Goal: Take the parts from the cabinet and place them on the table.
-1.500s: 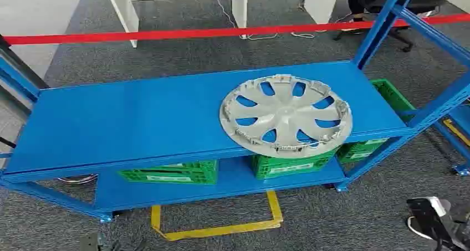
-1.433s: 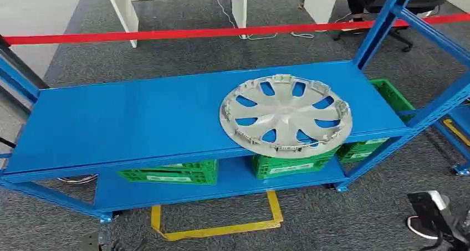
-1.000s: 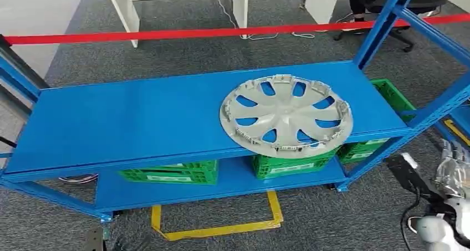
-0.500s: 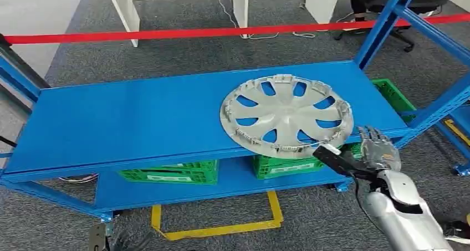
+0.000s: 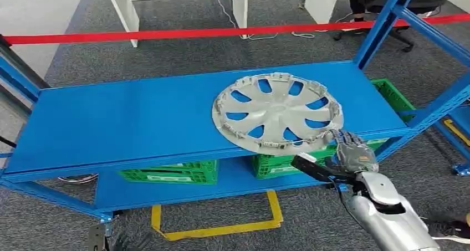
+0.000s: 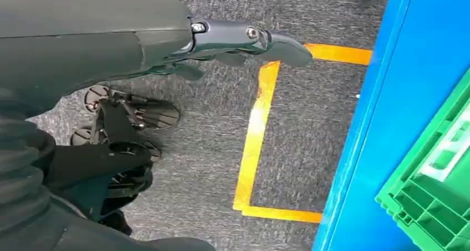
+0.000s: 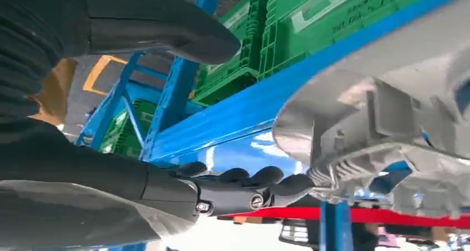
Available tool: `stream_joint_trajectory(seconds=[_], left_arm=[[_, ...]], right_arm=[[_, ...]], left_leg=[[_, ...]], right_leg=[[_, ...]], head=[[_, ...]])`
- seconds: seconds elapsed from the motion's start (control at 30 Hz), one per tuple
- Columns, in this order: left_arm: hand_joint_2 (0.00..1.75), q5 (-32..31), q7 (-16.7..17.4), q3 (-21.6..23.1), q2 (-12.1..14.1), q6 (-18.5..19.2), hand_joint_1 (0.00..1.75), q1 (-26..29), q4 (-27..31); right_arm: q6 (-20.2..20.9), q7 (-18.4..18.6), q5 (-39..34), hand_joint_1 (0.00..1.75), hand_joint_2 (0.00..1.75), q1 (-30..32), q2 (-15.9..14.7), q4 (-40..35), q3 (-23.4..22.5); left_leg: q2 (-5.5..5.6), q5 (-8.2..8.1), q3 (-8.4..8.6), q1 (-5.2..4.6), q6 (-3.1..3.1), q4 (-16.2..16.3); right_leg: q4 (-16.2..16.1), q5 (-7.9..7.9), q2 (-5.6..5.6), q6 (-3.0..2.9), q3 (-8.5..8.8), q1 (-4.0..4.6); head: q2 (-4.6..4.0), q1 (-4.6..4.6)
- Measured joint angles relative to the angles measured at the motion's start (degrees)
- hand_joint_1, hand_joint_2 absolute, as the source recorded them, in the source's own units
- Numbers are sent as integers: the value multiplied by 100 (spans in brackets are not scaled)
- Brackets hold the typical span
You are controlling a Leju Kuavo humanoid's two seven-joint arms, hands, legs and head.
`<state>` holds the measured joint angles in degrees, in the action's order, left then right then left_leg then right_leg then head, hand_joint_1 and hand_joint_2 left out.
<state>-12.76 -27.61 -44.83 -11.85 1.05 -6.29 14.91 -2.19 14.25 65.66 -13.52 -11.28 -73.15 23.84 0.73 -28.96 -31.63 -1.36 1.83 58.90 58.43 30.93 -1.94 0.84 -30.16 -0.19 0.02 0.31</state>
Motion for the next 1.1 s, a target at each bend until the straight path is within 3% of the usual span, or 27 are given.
stream_joint_trajectory(seconds=[0.33,0.63,1.1], left_arm=[[175,48,-22,-20,15,35,0,49,0],[175,96,-129,-155,28,42,0,122,0],[175,96,-142,-219,31,39,0,133,0]], right_arm=[[215,81,478,0,175,89,-4,-378,765],[256,31,640,0,175,291,-236,-1226,1482],[252,0,684,0,175,367,-407,-1605,1823]], left_leg=[[0,0,0,1,0,0],[0,-1,-4,0,0,-1],[0,-1,-3,0,0,0]], right_leg=[[0,1,1,-1,-4,0],[0,2,0,-2,-5,0],[0,2,1,-1,-5,0]], head=[[0,-4],[0,-2],[0,0]])
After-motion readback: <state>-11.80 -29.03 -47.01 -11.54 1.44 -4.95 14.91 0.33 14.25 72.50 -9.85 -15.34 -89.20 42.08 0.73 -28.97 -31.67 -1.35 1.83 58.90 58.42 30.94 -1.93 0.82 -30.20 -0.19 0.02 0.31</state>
